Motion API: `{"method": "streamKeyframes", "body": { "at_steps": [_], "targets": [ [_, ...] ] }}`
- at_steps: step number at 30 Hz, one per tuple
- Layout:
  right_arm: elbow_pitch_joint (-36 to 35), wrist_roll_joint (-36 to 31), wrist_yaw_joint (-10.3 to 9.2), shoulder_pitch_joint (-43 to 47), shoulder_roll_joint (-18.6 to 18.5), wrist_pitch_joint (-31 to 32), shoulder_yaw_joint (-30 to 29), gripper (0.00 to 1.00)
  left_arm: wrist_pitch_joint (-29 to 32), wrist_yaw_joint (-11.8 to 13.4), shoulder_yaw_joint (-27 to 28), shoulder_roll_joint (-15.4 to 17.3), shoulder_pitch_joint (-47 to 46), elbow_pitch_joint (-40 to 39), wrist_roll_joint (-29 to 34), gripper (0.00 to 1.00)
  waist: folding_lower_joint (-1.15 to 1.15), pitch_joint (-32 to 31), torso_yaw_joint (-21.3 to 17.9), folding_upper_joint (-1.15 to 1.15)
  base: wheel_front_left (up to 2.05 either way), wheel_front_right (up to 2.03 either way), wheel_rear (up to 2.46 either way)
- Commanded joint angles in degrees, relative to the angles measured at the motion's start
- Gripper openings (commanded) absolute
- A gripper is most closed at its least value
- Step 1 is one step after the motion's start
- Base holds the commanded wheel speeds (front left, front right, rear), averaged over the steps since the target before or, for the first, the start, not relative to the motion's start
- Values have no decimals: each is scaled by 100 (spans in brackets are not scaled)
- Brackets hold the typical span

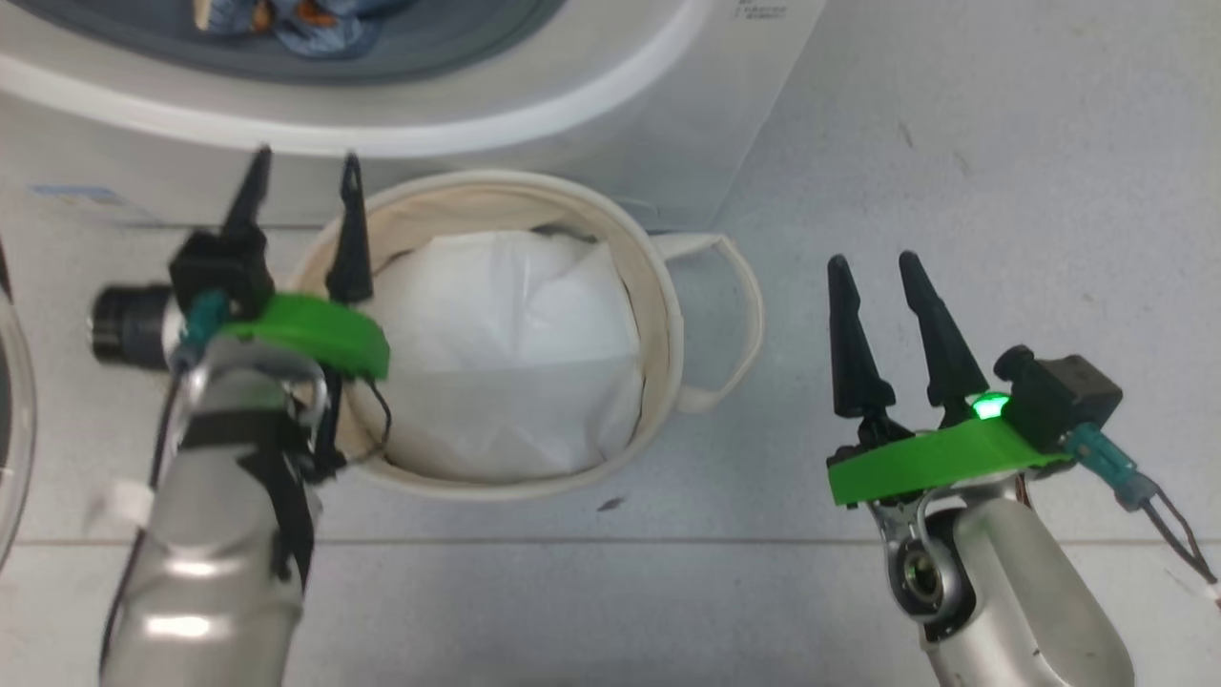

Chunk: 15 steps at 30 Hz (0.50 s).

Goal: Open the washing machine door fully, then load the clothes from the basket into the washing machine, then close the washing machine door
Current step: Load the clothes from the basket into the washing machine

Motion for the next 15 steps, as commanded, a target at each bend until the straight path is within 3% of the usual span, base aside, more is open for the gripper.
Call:
{"method": "streamKeyframes", "body": {
  "at_steps": [1,7,15],
  "targets": [
    [-206,-19,1,-56,26,-70,109,100,-25,3,144,224,-286,-53,65,100,0,345,-61,0,0,0,0],
    [-256,-3,1,-267,26,-70,86,100,-25,17,330,345,-1458,849,-112,100,0,724,-194,0,0,0,0],
    [-314,88,1,-421,26,-70,97,100,-25,165,160,696,-2636,1810,147,100,0,1051,-412,0,0,0,0]
  ]
}}
